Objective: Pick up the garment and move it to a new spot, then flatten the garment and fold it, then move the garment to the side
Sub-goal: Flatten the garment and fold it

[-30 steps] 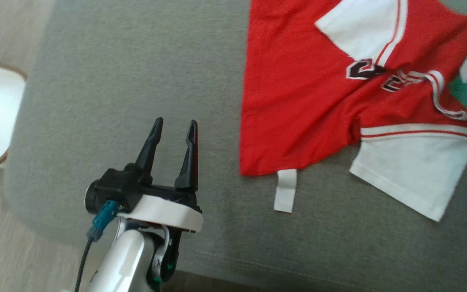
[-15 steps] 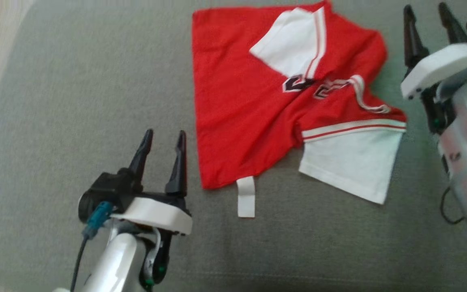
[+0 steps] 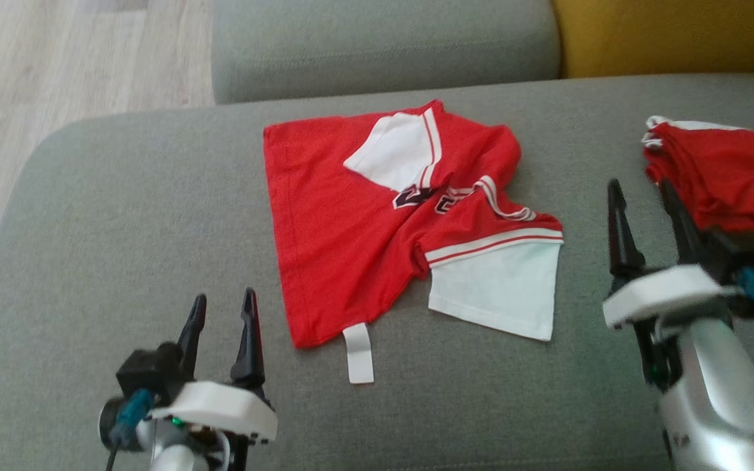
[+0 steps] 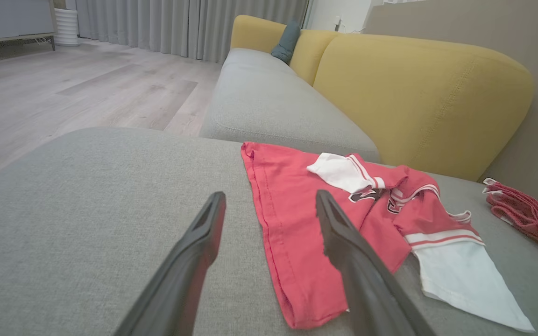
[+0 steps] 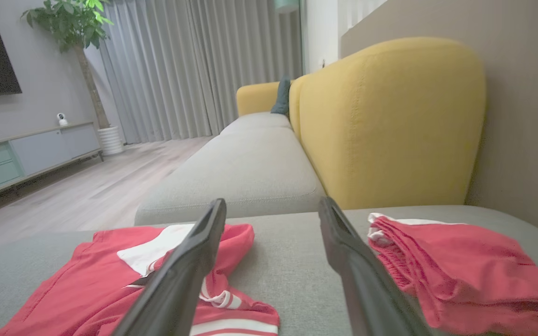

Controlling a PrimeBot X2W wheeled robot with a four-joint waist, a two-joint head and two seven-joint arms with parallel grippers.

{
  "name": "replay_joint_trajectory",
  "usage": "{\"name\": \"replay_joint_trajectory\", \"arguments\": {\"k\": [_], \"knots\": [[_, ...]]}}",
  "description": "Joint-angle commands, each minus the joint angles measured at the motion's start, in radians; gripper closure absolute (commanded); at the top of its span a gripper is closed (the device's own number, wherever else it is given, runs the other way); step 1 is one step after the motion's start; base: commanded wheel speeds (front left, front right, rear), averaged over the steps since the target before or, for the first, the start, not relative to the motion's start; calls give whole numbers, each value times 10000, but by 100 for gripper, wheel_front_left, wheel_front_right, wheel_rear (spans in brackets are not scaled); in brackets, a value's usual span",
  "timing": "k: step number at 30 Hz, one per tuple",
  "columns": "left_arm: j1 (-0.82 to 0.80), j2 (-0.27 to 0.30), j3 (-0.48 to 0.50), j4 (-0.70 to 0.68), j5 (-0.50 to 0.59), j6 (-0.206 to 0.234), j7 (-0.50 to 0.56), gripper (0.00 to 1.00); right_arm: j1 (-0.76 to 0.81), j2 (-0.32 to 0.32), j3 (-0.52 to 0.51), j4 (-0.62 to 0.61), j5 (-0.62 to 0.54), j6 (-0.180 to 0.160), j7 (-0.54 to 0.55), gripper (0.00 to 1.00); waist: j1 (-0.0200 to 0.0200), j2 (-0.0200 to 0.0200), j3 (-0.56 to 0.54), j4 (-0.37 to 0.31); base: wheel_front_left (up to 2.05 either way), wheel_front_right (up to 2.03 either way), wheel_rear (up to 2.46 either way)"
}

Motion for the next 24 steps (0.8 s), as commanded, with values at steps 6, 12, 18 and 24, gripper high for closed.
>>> {"name": "replay_joint_trajectory", "arguments": {"k": [6,12,18,24], "knots": [[261,13,545,-360,144,-69,-91,0,1887,526,-431,-2710,-682,-9,211,0,1,-1,-285,-33,0,0,0],[408,-7,651,-419,201,-137,-91,0,3161,551,-89,-3944,37,-9,658,0,1,-1,-249,36,0,0,0],[384,-19,710,-429,249,-156,-91,0,3455,553,48,-4369,108,-9,876,0,1,-1,-221,37,0,0,0],[354,-30,710,-399,294,-218,-91,0,3557,554,63,-4587,96,-9,1007,0,1,-1,-177,60,0,0,0]]}}
